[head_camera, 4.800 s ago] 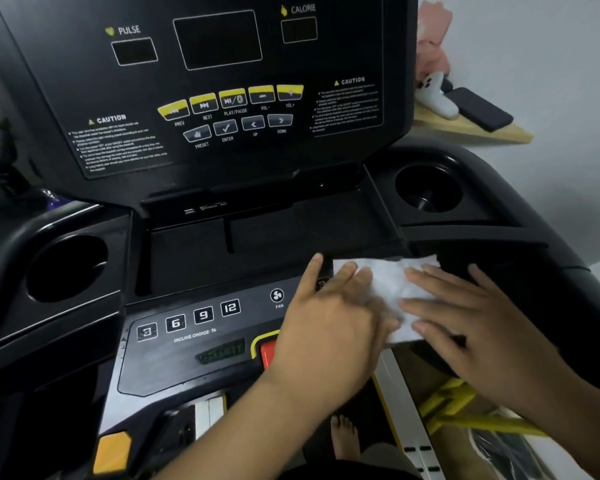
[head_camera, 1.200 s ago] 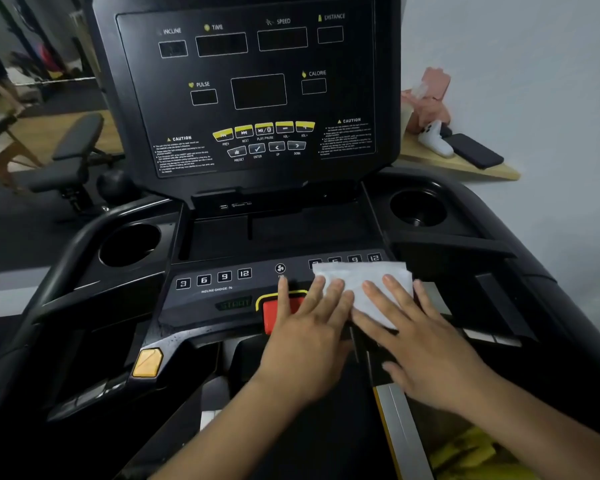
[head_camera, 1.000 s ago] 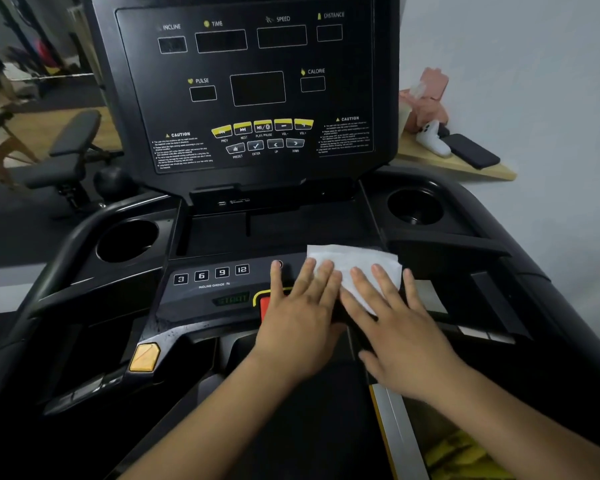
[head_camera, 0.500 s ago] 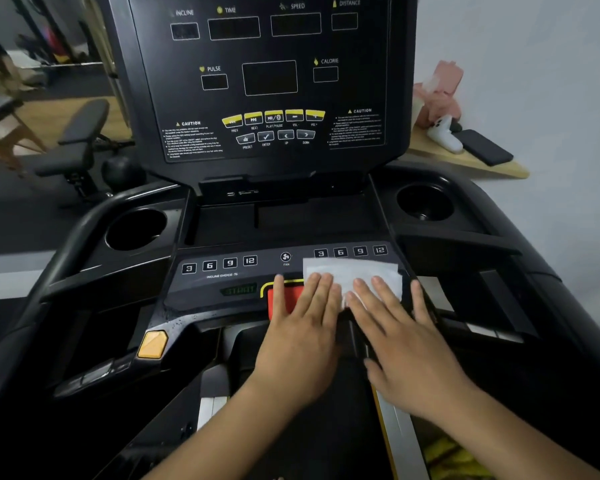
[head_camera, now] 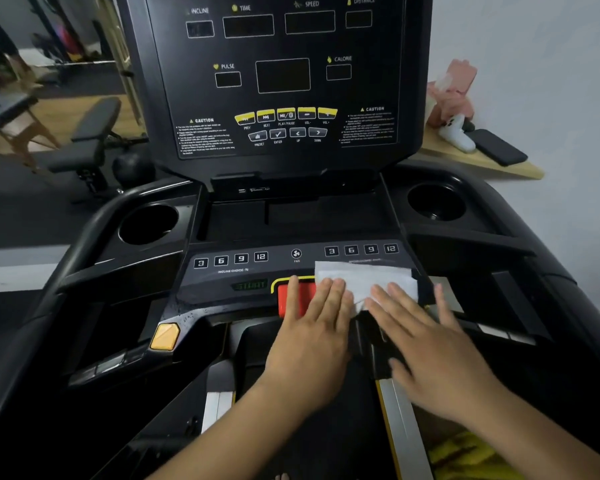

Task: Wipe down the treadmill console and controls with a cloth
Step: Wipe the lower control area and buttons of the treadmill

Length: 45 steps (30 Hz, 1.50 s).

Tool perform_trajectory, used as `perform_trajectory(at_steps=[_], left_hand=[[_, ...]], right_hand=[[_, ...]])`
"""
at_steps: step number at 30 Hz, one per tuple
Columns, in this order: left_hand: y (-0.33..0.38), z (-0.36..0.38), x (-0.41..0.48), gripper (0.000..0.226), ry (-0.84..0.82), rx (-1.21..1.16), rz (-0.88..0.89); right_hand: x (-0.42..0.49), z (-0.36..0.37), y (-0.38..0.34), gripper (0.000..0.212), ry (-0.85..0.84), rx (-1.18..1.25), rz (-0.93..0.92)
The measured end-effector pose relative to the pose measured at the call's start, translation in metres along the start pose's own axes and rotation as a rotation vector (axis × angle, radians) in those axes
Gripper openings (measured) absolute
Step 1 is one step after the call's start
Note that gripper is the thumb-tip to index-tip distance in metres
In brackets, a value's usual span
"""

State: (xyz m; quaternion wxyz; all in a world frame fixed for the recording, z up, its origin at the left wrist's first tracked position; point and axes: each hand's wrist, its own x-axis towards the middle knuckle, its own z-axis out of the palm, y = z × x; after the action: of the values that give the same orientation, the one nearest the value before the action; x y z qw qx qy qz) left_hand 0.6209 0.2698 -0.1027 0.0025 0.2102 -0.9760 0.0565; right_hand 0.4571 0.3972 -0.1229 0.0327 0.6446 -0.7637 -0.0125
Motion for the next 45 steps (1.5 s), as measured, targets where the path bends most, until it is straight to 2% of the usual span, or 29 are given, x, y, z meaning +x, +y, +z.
perform_trajectory(at_steps=[3,6,8,11,15,18,25,28,30,33,36,39,42,45], left_hand=[[0.008,-0.011,0.024,0.079,-0.03,0.02,0.03],[0.017,-0.018,0.049,0.083,-0.047,0.05,0.003],[0.019,-0.015,0.049,0.083,-0.063,0.05,-0.009],[0.017,-0.012,0.041,0.084,-0.079,0.05,0.011],[0.023,-0.017,0.047,0.083,-0.069,-0.009,0.069],[0.03,-0.022,0.058,0.081,-0.064,-0.047,0.108],[0.029,-0.017,0.053,0.075,-0.061,-0.13,0.166],[0.032,-0.019,0.064,0.075,-0.064,-0.139,0.178],[0.035,-0.021,0.07,0.076,-0.061,-0.137,0.19],[0.034,-0.018,0.069,0.083,-0.061,-0.131,0.197],[0.032,-0.011,0.064,0.079,-0.035,-0.158,0.199],[0.031,-0.012,0.067,0.072,-0.013,-0.202,0.19],[0.033,-0.017,0.073,0.074,-0.003,-0.17,0.202],[0.034,-0.019,0.074,0.08,-0.003,-0.119,0.225]], right_hand=[[0.014,-0.012,0.014,0.095,-0.016,-0.032,0.089],[0.042,-0.027,0.004,0.093,-0.063,0.055,0.206],[0.037,-0.024,-0.006,0.095,-0.1,0.085,0.213],[0.001,-0.015,-0.01,0.094,-0.064,0.109,0.184],[0.001,-0.022,0.007,0.083,-0.02,0.236,0.303],[0.025,-0.028,0.016,0.086,-0.024,0.447,0.405],[0.001,-0.04,0.018,0.065,0.022,0.683,0.482],[0.026,-0.043,0.034,0.06,-0.031,0.763,0.553],[0.041,-0.042,0.035,0.062,-0.041,0.753,0.51],[0.038,-0.047,0.021,0.059,-0.017,0.601,0.426],[-0.001,-0.045,0.011,0.065,-0.103,0.507,0.432],[-0.009,-0.044,0.022,0.069,-0.164,0.573,0.477],[0.027,-0.042,0.032,0.068,-0.059,0.643,0.49],[0.045,-0.041,0.027,0.07,-0.017,0.645,0.403]])
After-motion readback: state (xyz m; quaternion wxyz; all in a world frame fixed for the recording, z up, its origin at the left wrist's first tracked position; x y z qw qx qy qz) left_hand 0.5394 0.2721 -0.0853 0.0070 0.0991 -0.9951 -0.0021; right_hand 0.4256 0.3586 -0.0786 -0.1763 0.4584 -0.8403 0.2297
